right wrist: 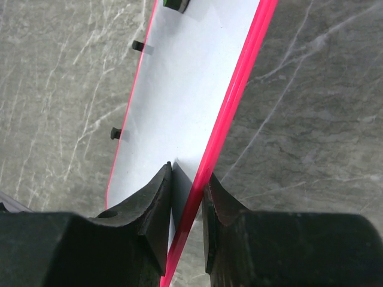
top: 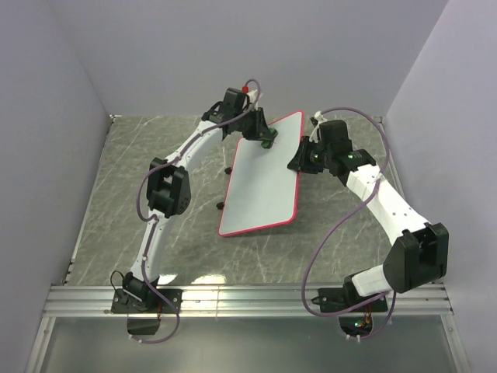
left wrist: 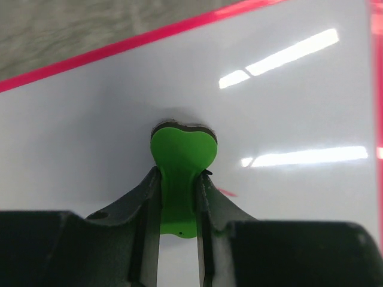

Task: Erase the whiteboard

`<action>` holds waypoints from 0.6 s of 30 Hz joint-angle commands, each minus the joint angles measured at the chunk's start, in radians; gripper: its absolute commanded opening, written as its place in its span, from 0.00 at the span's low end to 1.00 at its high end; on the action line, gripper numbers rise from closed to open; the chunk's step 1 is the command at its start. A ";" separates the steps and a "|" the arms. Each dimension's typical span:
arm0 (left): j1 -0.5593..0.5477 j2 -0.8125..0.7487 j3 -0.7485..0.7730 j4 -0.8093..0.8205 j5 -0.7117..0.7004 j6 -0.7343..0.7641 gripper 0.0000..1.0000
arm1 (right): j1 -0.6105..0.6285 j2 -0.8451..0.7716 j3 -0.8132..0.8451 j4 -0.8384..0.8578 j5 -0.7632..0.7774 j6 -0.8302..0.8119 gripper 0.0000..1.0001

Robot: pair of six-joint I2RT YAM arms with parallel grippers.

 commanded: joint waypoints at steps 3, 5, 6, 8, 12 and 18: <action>-0.127 -0.051 0.032 0.067 0.166 0.009 0.00 | 0.143 0.109 -0.043 -0.203 -0.197 -0.161 0.00; -0.133 -0.048 0.021 0.049 0.157 0.015 0.00 | 0.145 0.118 -0.036 -0.202 -0.196 -0.161 0.00; -0.136 -0.048 0.018 0.047 0.156 0.017 0.00 | 0.146 0.121 -0.032 -0.203 -0.194 -0.161 0.00; -0.135 -0.051 0.014 0.041 0.123 0.017 0.00 | 0.148 0.129 -0.029 -0.203 -0.197 -0.162 0.00; -0.115 -0.034 0.024 0.032 0.031 -0.002 0.00 | 0.153 0.127 -0.032 -0.196 -0.200 -0.158 0.00; -0.054 0.023 0.018 -0.026 -0.074 -0.019 0.00 | 0.159 0.107 -0.046 -0.184 -0.188 -0.150 0.00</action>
